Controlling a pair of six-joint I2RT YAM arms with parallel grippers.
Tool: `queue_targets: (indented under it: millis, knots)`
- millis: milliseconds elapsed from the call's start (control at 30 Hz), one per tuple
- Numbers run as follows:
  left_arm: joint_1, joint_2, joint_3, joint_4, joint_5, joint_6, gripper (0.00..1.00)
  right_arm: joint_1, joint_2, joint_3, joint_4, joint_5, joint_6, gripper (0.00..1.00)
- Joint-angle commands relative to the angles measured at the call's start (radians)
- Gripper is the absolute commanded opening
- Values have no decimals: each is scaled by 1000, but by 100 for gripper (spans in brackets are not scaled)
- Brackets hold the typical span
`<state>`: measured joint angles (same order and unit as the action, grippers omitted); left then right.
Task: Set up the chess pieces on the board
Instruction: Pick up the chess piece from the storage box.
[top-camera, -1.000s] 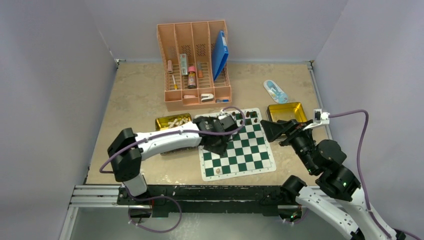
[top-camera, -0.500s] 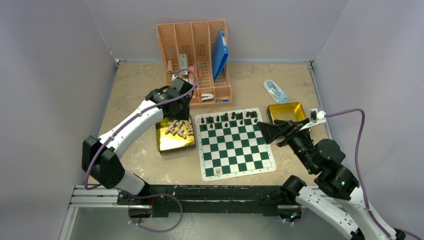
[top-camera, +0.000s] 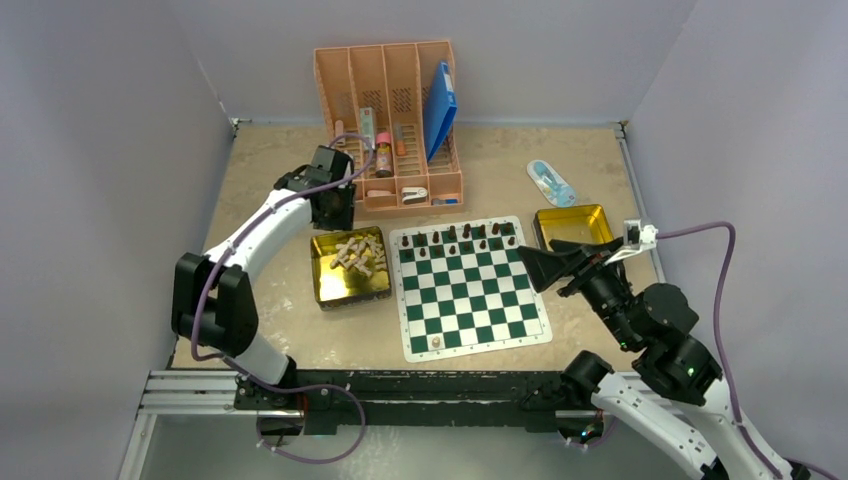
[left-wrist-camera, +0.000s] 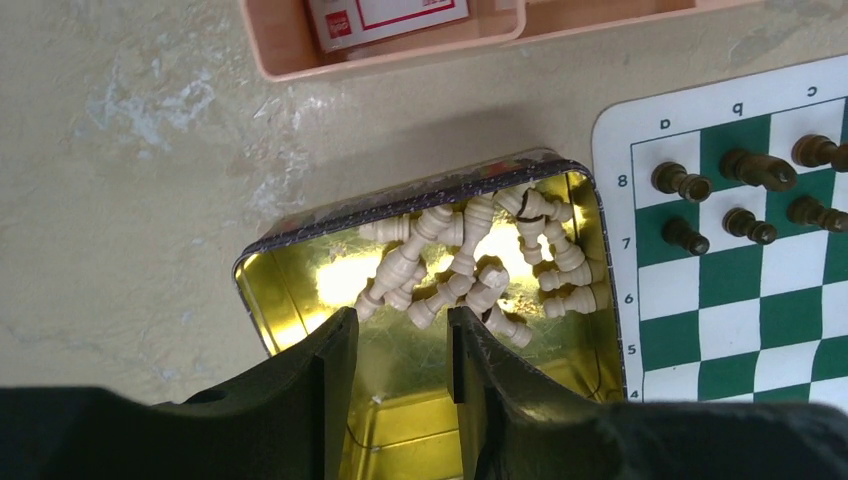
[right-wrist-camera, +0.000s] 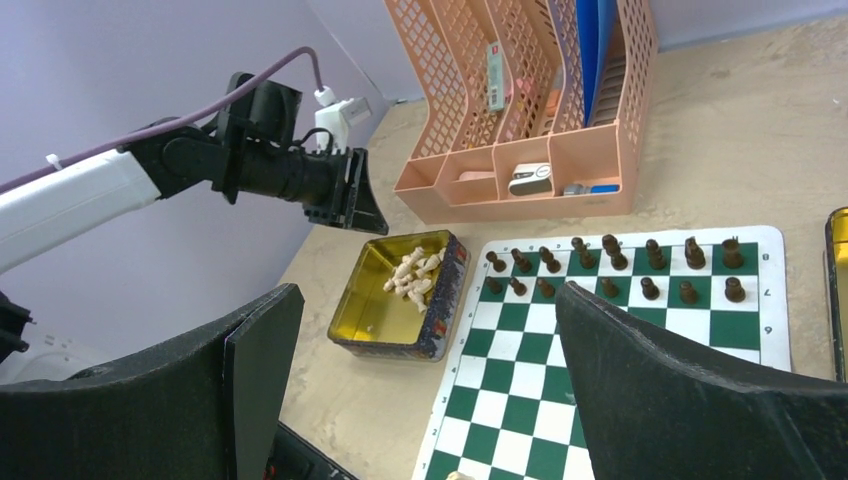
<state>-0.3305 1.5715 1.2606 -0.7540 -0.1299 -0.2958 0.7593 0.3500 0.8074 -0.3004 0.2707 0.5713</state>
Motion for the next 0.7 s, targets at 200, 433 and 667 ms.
queue_targets:
  millis: [200,433,667]
  knots:
    - [26,61,-54,102,96,125,38,5,-30,-2,62,-25,-35,98]
    - [31,114,-96,105,84,127,37,5,-34,-7,63,-45,-39,98]
    - [31,172,-80,108,63,135,34,5,-31,-5,55,-51,-44,98]
